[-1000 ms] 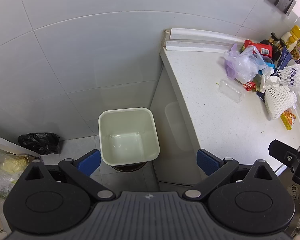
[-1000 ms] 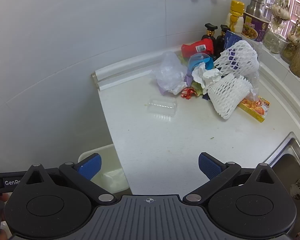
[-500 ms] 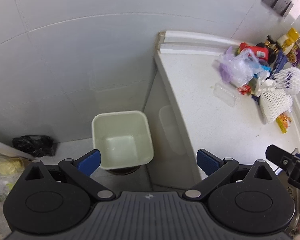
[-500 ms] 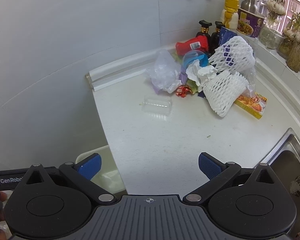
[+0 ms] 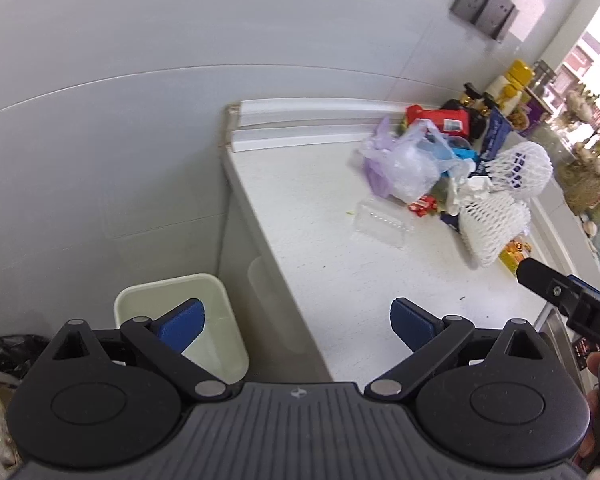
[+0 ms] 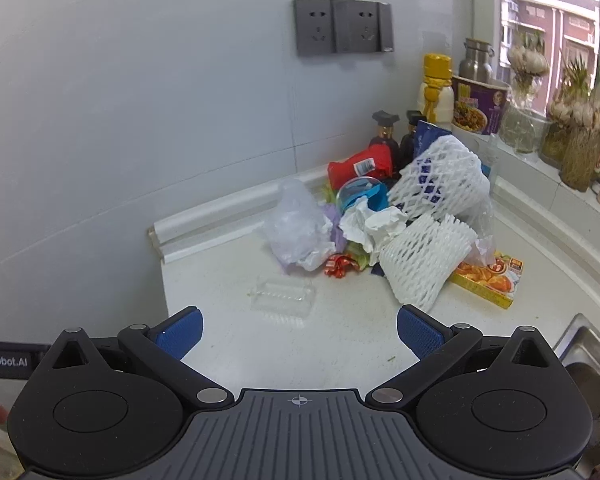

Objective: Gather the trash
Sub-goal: 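Reach both tools to the white foam nets and close both grippers on them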

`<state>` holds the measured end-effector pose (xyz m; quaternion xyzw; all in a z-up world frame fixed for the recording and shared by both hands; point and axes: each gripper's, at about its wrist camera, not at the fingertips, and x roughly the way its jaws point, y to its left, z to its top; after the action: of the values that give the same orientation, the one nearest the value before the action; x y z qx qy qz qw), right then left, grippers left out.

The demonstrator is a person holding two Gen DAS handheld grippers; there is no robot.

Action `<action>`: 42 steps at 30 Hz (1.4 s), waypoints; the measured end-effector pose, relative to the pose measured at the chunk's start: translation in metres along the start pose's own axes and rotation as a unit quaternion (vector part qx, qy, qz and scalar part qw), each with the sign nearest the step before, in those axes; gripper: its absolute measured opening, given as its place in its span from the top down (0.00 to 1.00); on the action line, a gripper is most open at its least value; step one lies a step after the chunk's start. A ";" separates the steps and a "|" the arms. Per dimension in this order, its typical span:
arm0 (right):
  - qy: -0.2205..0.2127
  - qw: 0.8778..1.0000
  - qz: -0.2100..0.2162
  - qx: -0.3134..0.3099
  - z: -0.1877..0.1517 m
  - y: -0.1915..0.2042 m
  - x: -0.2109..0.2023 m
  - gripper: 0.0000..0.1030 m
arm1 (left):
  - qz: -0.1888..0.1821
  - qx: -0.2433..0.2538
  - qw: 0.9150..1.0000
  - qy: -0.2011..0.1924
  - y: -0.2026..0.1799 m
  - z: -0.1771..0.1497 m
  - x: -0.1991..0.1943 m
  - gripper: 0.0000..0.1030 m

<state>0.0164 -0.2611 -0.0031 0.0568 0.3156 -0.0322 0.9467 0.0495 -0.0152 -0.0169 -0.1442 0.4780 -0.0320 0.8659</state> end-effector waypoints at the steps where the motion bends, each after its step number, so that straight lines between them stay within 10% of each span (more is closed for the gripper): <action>1: -0.001 1.000 -0.004 0.007 0.001 -0.006 0.003 0.00 | 0.000 0.008 1.000 -0.004 -0.003 0.002 0.003 0.04; 11: -0.041 0.997 -0.052 0.044 0.026 -0.075 0.037 0.00 | -0.033 0.083 0.993 -0.073 -0.046 0.032 0.031 0.07; 24: -0.081 0.985 0.068 0.139 0.064 -0.181 0.085 0.00 | -0.185 0.162 0.969 -0.029 -0.139 0.039 0.099 0.25; 42: -0.045 0.961 0.152 0.229 0.081 -0.228 0.170 0.01 | -0.143 0.287 0.944 -0.076 -0.206 0.028 0.155 0.45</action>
<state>0.1783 -0.5014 -0.0604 0.3175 0.2449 0.0384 0.9153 0.1737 -0.2364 -0.0719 0.0413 0.3560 -0.2798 0.8906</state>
